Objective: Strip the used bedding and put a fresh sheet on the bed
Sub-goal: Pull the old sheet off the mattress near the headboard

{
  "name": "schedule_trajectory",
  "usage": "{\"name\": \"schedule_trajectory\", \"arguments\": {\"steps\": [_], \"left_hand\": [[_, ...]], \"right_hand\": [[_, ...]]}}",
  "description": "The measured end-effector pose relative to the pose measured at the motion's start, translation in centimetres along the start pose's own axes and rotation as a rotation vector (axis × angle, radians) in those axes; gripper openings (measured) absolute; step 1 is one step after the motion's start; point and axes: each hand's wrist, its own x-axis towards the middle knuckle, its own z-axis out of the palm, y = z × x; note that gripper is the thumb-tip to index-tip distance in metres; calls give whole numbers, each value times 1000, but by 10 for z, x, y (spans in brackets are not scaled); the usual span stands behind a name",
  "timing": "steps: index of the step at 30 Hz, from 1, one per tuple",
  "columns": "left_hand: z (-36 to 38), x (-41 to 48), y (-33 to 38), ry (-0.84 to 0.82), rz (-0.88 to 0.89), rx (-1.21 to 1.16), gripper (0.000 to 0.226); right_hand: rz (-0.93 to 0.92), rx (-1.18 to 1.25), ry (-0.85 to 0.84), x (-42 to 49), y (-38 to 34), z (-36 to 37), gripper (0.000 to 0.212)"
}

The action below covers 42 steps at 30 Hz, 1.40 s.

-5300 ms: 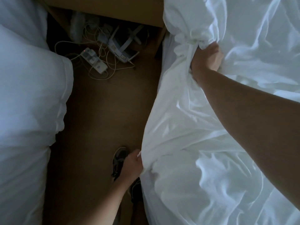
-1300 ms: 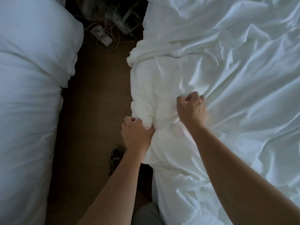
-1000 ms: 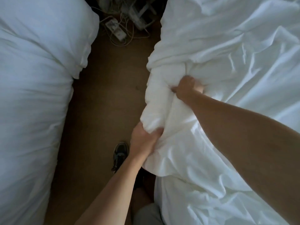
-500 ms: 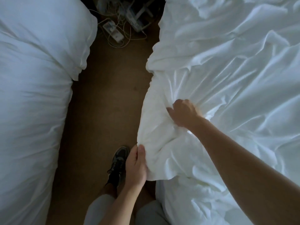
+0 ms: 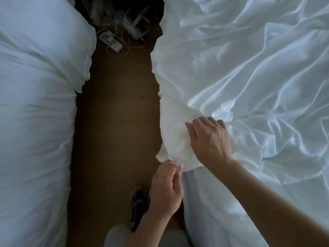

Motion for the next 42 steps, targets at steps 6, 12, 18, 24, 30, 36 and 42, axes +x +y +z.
{"name": "schedule_trajectory", "arguments": {"steps": [6, 12, 18, 24, 30, 36, 42], "left_hand": [[-22, -29, -21, -155, -162, 63, 24], [-9, 27, -52, -329, -391, 151, 36], [51, 39, -54, -384, -480, 36, 53], [62, 35, -68, -160, -349, 149, 8], [55, -10, -59, -244, -91, 119, 11], [24, -52, -54, -240, -68, 130, 14], [39, -75, -21, -457, -103, 85, 29]], "right_hand": [[-93, -331, -255, -62, 15, 29, 25], [-225, -103, -161, -95, 35, 35, 21], [-88, -30, -146, -142, 49, 6, 31], [-244, 24, -244, -167, 31, -18, 22], [-257, 58, -302, -220, 52, -42, 25], [80, -282, -481, -231, 56, -28, 56], [214, -26, -386, -249, 58, -13, 28]]}}
